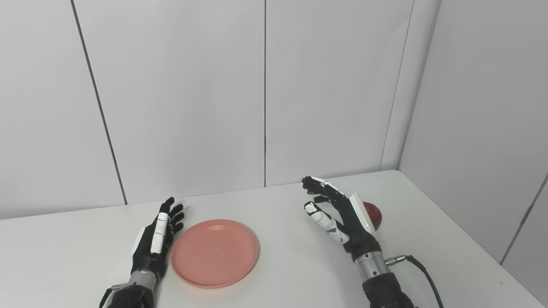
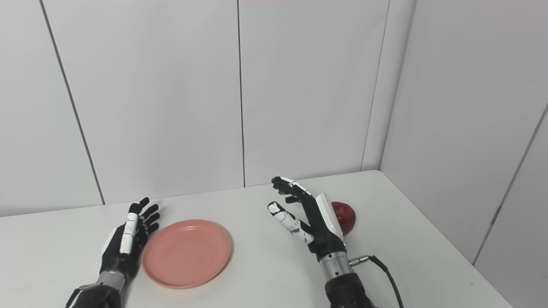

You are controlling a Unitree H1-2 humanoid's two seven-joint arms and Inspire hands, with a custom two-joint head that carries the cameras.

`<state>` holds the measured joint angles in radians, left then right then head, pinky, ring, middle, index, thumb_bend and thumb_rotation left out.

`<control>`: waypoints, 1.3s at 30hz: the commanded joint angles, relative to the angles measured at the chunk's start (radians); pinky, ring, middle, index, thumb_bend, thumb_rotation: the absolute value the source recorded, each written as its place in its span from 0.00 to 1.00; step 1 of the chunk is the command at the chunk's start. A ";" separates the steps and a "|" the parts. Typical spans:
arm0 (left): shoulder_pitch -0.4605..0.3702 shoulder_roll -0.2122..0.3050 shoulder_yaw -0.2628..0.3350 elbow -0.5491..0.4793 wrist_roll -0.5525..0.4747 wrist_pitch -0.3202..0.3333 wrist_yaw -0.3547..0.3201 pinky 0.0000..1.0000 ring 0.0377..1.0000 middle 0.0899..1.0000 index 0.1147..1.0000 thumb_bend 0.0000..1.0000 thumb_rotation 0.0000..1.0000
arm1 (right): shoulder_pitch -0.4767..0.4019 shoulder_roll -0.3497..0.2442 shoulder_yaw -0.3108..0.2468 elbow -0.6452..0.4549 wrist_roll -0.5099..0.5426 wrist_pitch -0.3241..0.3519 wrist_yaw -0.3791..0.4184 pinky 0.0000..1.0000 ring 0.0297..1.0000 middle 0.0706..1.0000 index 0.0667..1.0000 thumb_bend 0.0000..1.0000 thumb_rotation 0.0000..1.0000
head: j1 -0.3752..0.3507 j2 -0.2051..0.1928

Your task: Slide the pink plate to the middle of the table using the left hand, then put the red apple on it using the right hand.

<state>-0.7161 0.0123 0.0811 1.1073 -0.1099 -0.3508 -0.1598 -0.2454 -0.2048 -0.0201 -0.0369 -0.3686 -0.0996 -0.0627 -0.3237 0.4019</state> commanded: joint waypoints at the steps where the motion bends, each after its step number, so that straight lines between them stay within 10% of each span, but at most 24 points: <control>1: 0.058 0.046 0.012 0.073 -0.001 0.059 0.026 0.93 0.92 0.91 0.94 0.77 0.93 | -0.057 -0.029 -0.005 -0.008 -0.047 -0.016 -0.033 0.70 0.74 0.74 0.73 0.91 0.98 | 0.000 0.001; 24: 0.059 0.048 0.001 0.077 0.010 0.060 0.039 0.91 0.90 0.90 0.93 0.79 0.96 | -0.126 -0.219 0.062 0.086 -0.484 0.017 -0.128 0.78 0.71 0.69 0.71 0.88 0.99 | 0.005 0.001; 39: 0.053 0.049 0.004 0.088 0.006 0.057 0.038 0.93 0.91 0.90 0.94 0.81 0.96 | -0.159 -0.267 0.070 0.186 -0.540 0.059 -0.143 0.84 0.77 0.73 0.70 0.88 1.00 | 0.009 0.002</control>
<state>-0.7238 0.0186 0.0777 1.1279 -0.1103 -0.3648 -0.1635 -0.3452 -0.4441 0.0598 0.1600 -0.9126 -0.0597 -0.1746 -0.3191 0.4019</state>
